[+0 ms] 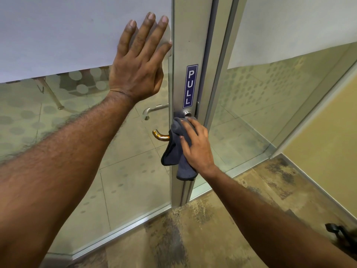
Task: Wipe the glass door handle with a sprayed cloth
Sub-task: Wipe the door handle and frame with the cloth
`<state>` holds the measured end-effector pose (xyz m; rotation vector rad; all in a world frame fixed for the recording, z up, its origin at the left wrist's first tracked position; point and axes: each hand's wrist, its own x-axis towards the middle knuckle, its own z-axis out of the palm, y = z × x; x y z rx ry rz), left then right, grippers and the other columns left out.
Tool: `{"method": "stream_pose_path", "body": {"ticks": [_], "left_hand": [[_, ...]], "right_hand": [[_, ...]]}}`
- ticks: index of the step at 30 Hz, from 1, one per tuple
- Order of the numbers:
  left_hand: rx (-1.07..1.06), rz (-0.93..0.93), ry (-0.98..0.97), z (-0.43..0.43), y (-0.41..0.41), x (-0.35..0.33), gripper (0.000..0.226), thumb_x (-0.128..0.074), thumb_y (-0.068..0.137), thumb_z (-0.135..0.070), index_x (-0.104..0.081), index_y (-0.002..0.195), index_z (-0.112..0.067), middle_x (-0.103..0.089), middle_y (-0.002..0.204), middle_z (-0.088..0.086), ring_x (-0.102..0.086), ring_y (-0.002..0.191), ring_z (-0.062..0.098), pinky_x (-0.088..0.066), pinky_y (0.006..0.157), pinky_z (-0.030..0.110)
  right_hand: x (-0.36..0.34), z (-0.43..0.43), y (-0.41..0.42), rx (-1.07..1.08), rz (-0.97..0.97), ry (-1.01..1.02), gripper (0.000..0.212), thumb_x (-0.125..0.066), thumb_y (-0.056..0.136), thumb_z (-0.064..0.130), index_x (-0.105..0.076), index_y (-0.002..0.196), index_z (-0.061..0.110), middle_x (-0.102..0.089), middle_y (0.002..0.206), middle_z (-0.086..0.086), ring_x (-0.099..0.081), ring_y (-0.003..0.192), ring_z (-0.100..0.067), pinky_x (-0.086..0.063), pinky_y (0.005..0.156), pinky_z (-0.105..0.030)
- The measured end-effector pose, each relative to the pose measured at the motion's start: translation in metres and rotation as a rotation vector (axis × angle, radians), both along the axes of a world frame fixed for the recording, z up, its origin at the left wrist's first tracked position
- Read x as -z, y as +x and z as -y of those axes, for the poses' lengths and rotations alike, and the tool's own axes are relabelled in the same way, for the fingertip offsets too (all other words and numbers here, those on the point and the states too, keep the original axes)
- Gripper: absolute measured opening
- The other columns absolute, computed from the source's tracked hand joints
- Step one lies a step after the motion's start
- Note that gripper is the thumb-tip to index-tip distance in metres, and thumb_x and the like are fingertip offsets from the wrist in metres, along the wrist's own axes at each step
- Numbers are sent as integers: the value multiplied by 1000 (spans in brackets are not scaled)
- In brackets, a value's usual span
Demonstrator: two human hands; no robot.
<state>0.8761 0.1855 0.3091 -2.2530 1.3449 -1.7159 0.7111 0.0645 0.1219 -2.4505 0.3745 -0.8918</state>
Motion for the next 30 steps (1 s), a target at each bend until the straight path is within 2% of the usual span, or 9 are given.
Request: {"method": "stream_pose_path", "body": {"ticks": [3,6,10,13,17,21,25,28,30], "left_hand": [[-7,12,-5,-1,-1,1,44,-34,103,-26,-47,144,-13,-28,163,14,-26,150,37,-14,119,52],[-3,23,-12,-1,-2,1,43,-37,102,-26,-48,142,-13,-30,163,14,-28,149,37,-15,119,52],[0,21,-17,-2,-1,1,44,-38,102,-27,-47,143,-14,-30,162,14,-29,149,37,-15,118,52],[-2,30,-15,-2,-1,1,44,-38,101,-26,-48,142,-14,-31,162,14,-30,148,37,-15,118,52],[1,27,-11,-2,-2,0,44,-38,100,-26,-49,142,-13,-31,162,15,-30,148,38,-16,118,53],[6,17,-18,-3,-3,0,43,-39,101,-25,-49,141,-13,-32,162,14,-30,148,37,-16,118,53],[3,22,-13,-3,-2,0,41,-40,99,-24,-51,137,-13,-32,162,14,-30,148,38,-15,118,53],[2,13,-15,-3,-2,1,42,-39,100,-25,-49,139,-13,-31,162,15,-30,148,38,-14,118,53],[9,-1,-11,-1,-4,2,43,-38,101,-25,-49,141,-13,-31,162,15,-30,148,38,-15,118,53]], "right_hand": [[-2,15,-4,-25,-4,-15,52,-60,94,19,-47,145,18,-43,148,-10,-43,132,-29,-45,105,-36],[-14,9,12,57,-10,6,49,-57,95,27,-46,143,25,-44,144,-6,-45,126,-27,-50,100,-37],[-9,-16,15,86,-36,-119,52,-46,97,42,-36,147,32,-39,148,-2,-38,130,-32,-46,93,-30],[3,-7,-5,3,-44,-211,55,-49,96,37,-37,149,29,-40,151,-6,-37,132,-36,-52,90,-33],[-3,8,-8,-6,-39,-69,54,-56,96,21,-43,148,25,-42,150,-5,-41,131,-28,-52,98,-37],[-18,-14,11,83,-25,-23,50,-54,98,27,-41,146,32,-35,152,-3,-34,134,-30,-44,103,-34],[-12,-36,3,30,-65,-198,54,-51,93,33,-39,146,32,-36,151,-5,-33,135,-40,-57,85,-40],[0,-30,-8,-61,-58,-320,63,-66,87,21,-41,145,29,-43,150,-10,-38,132,-42,-57,79,-39],[0,-20,-10,-46,-27,-273,59,-65,87,16,-48,143,25,-48,146,-11,-40,131,-39,-59,79,-38]]}}
